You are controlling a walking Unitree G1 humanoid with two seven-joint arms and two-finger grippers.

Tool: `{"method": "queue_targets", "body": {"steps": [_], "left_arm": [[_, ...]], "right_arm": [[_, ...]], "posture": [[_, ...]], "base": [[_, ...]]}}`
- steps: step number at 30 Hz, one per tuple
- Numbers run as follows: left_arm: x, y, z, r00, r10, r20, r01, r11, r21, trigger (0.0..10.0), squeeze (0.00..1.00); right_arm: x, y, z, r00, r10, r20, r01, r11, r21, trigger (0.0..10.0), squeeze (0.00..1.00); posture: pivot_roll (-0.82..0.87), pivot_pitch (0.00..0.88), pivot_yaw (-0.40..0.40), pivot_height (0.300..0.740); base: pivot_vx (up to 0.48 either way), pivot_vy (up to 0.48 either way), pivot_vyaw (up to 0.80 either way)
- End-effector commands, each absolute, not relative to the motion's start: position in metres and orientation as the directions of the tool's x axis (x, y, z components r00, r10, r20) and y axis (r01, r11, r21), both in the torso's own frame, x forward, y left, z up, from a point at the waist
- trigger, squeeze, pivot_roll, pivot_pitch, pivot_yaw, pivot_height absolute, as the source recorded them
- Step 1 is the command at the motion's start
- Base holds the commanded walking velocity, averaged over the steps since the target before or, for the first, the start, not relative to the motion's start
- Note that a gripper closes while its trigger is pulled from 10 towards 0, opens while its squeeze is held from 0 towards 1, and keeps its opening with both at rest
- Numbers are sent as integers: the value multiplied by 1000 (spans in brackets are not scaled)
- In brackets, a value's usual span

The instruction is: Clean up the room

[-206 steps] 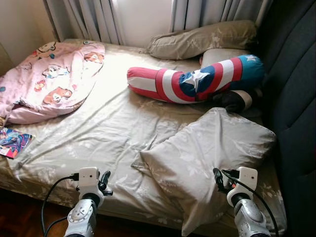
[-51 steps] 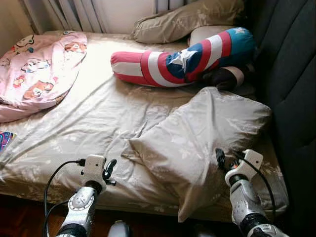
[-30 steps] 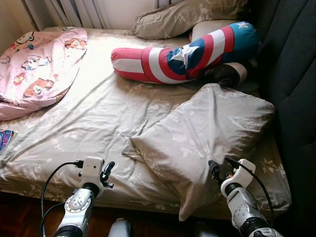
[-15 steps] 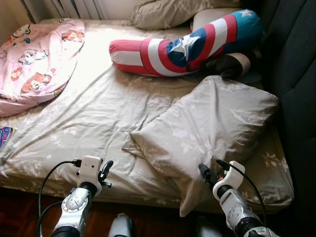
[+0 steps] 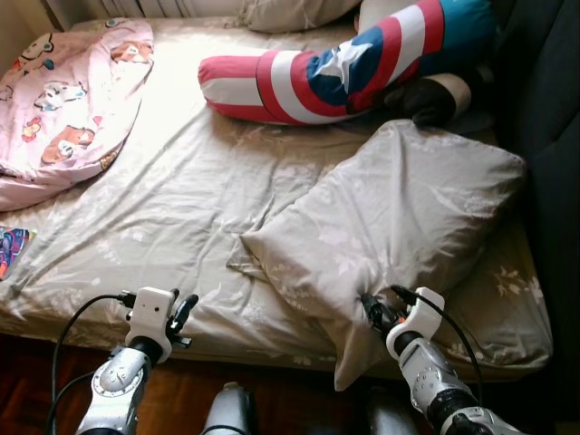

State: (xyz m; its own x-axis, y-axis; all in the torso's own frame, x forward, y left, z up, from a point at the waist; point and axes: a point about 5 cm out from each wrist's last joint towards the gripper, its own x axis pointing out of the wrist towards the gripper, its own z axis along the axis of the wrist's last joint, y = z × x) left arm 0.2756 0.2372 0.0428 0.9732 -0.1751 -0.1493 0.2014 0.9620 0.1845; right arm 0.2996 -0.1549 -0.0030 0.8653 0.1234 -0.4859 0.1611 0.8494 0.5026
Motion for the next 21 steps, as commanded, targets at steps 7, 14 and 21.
{"method": "queue_targets", "body": {"steps": [7, 14, 21], "left_arm": [[275, 239, 45, 972, -173, -158, 201, 963, 182, 10000, 0], [274, 231, 45, 972, -175, -157, 200, 966, 164, 10000, 0], [273, 231, 44, 972, -170, -162, 195, 968, 160, 10000, 0]], "right_arm": [[279, -121, -22, 774, 290, -563, 22, 877, 481, 0, 0], [278, -126, -24, 770, 274, -576, 29, 887, 461, 0, 0], [279, -128, -23, 781, 271, -563, 25, 887, 462, 0, 0]], "posture": [[103, 291, 117, 653], [97, 292, 102, 653], [95, 290, 94, 653]], "base": [[0, 0, 0], [0, 0, 0], [0, 0, 0]]}}
